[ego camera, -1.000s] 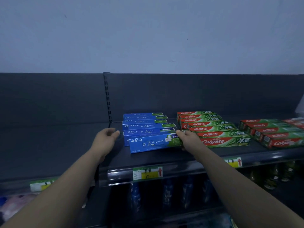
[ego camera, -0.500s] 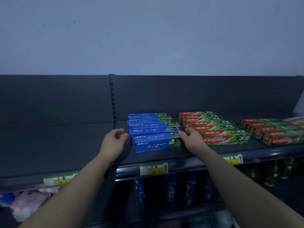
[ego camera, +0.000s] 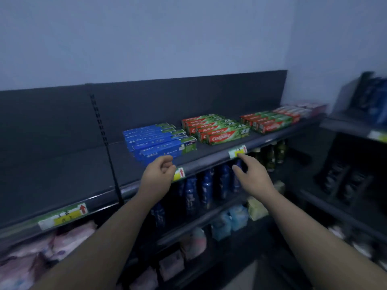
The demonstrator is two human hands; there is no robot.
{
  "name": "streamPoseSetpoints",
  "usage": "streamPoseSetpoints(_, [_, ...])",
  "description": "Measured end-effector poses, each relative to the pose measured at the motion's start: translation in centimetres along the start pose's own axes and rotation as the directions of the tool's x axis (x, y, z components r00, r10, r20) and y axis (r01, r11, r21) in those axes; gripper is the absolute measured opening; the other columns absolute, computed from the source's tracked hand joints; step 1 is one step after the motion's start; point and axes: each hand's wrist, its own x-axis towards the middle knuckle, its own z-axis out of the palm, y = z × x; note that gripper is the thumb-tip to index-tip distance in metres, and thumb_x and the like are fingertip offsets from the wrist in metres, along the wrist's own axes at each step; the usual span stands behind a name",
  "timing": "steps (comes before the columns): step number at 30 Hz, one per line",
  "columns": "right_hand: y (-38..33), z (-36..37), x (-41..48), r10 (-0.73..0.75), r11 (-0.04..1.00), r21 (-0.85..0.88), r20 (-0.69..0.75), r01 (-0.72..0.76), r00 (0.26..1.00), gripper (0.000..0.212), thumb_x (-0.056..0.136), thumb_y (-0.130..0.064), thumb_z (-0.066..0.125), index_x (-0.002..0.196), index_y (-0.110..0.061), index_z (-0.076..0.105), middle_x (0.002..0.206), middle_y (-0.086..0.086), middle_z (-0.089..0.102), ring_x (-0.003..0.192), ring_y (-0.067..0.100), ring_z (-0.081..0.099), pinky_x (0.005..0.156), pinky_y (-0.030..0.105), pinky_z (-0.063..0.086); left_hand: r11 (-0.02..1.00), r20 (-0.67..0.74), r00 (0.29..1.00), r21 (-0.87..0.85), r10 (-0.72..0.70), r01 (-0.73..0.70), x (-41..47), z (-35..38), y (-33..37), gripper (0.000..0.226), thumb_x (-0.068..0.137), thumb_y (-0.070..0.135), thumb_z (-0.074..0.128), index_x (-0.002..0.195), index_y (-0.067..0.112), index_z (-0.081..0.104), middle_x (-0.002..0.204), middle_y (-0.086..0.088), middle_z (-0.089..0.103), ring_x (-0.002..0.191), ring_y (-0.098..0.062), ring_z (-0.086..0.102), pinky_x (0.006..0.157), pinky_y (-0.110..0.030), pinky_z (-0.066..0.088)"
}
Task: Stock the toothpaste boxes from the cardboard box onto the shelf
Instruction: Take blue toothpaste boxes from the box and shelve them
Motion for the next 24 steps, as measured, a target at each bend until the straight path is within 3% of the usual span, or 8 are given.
streamPoseSetpoints(5, [5.5, -3.5, -8.7, 0.162, 0.983, -0.078, -0.089, -0.169, 0.983, 0.048, 0.096, -0.027, 0.052, 0.142, -0.012, 0.043, 0.146, 0.004, 0.044, 0.135, 0.019, 0.038, 0.108, 0.026, 0.028, 0.999, 0.260, 0.965, -0.021, 0.036, -0.031, -4.8, 6.4, 1.4, 0.037, 0.096, 0.020, 0.054, 0.132, 0.013, 0.051, 0.120, -0.003, 0.059, 0.105, -0.015, 0.056, 0.086, -0.027, 0.043])
streamPoseSetpoints(10, [11.8, -8.2, -16.5, 0.391, 0.910, -0.086, -0.150, -0.406, 0.908, 0.047, 0.097, -0.029, 0.051, 0.141, -0.015, 0.045, 0.145, 0.002, 0.045, 0.134, 0.021, 0.040, 0.107, 0.032, 0.033, 0.997, 0.497, 0.865, -0.042, 0.070, -0.057, -9.4, 13.9, 2.8, 0.039, 0.094, 0.017, 0.057, 0.132, 0.008, 0.051, 0.121, -0.009, 0.057, 0.112, -0.018, 0.055, 0.091, -0.026, 0.043])
streamPoseSetpoints(14, [17.5, -11.8, -22.7, 0.547, 0.815, -0.067, -0.238, -0.576, 0.802, 0.042, 0.094, -0.025, 0.056, 0.134, -0.012, 0.054, 0.131, 0.008, 0.057, 0.123, 0.024, 0.050, 0.094, 0.027, 0.037, 0.998, 0.648, 0.760, -0.053, 0.051, -0.022, -13.0, 20.9, 3.7, 0.036, 0.092, 0.011, 0.060, 0.126, 0.005, 0.055, 0.115, -0.011, 0.059, 0.111, -0.024, 0.059, 0.095, -0.027, 0.043])
streamPoseSetpoints(20, [25.9, -15.5, -30.9, 0.724, 0.647, 0.000, -0.313, -0.762, 0.615, 0.040, 0.093, -0.024, 0.057, 0.130, -0.013, 0.058, 0.131, 0.007, 0.060, 0.120, 0.023, 0.054, 0.091, 0.025, 0.039, 1.000, 0.812, 0.584, 0.017, -0.008, -0.009, -17.5, 31.3, 5.3, 0.040, 0.092, 0.012, 0.059, 0.130, 0.003, 0.052, 0.124, -0.018, 0.059, 0.113, -0.026, 0.057, 0.097, -0.029, 0.043])
streamPoseSetpoints(24, [32.0, -16.5, -34.0, 0.812, 0.539, 0.041, -0.293, -0.841, 0.506, 0.038, 0.093, -0.026, 0.057, 0.129, -0.016, 0.059, 0.133, 0.003, 0.059, 0.120, 0.023, 0.054, 0.087, 0.026, 0.038, 0.992, 0.859, 0.508, 0.107, -0.055, -0.073, -19.8, 37.6, 5.5, 0.042, 0.093, 0.017, 0.059, 0.132, 0.003, 0.051, 0.126, -0.016, 0.060, 0.114, -0.024, 0.058, 0.095, -0.029, 0.042])
